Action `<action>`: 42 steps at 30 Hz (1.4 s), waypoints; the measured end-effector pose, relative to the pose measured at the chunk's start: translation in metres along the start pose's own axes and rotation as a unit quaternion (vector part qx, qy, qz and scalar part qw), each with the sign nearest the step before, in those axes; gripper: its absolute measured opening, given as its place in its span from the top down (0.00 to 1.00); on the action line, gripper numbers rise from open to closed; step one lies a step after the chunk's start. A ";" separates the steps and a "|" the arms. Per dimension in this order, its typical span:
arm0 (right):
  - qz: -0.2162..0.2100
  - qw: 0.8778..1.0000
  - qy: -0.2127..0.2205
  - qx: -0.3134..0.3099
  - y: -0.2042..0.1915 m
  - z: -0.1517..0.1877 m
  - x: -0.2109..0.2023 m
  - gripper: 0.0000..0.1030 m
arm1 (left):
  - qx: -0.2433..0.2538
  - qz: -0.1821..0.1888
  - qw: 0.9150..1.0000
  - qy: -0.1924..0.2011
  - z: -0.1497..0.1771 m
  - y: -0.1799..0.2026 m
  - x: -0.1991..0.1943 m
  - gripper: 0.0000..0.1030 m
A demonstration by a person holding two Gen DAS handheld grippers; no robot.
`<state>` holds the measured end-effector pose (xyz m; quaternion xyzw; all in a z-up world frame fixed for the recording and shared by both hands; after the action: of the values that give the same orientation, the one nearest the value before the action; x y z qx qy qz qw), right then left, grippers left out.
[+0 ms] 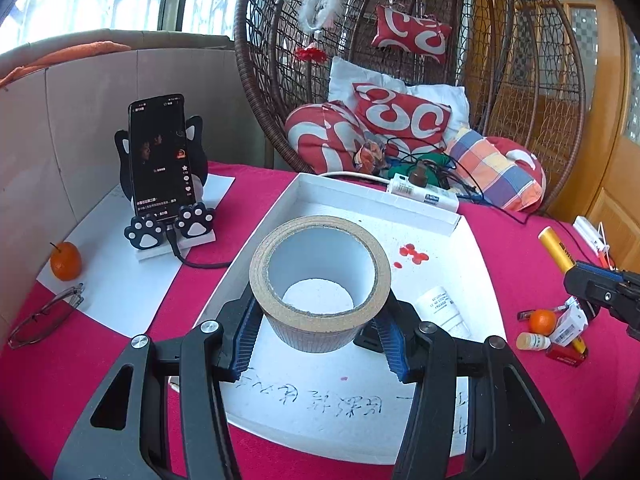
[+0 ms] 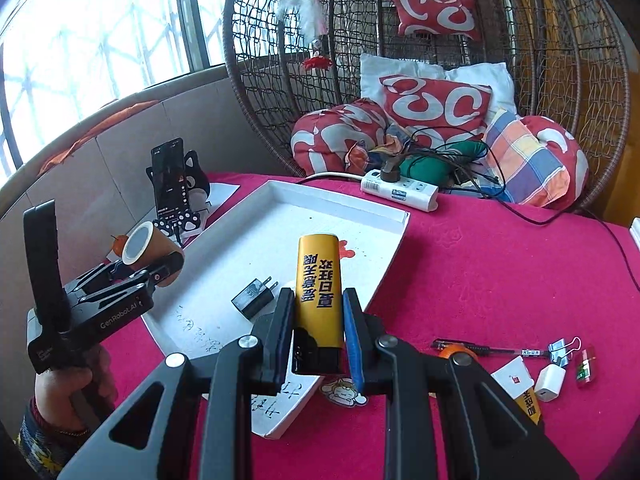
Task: Organize rigid objects
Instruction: 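Carry the tape roll in the left tool while the right tool carries the lighter to the tray, then open the left tool to drop the tape while the right tool releases the lighter in the tray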
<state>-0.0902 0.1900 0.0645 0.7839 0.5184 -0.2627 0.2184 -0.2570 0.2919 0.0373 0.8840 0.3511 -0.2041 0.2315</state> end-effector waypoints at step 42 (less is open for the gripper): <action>0.010 0.998 0.029 0.053 -0.008 -0.014 0.039 0.00 | -0.040 0.014 0.999 0.032 -0.020 0.002 0.000 0.00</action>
<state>-0.0818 0.2289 0.0498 0.8068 0.5019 -0.2650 0.1643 -0.2511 0.3013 0.0535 0.8851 0.3537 -0.1580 0.2579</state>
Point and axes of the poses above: each gripper's, at about its wrist camera, not at the fingertips, and x roughly the way its jaws point, y to its right, z to its underside, the point moved 6 cm from there along x, roughly the way its jaws point, and after that the axes turned 15 degrees about z, right-handed, at the moved point
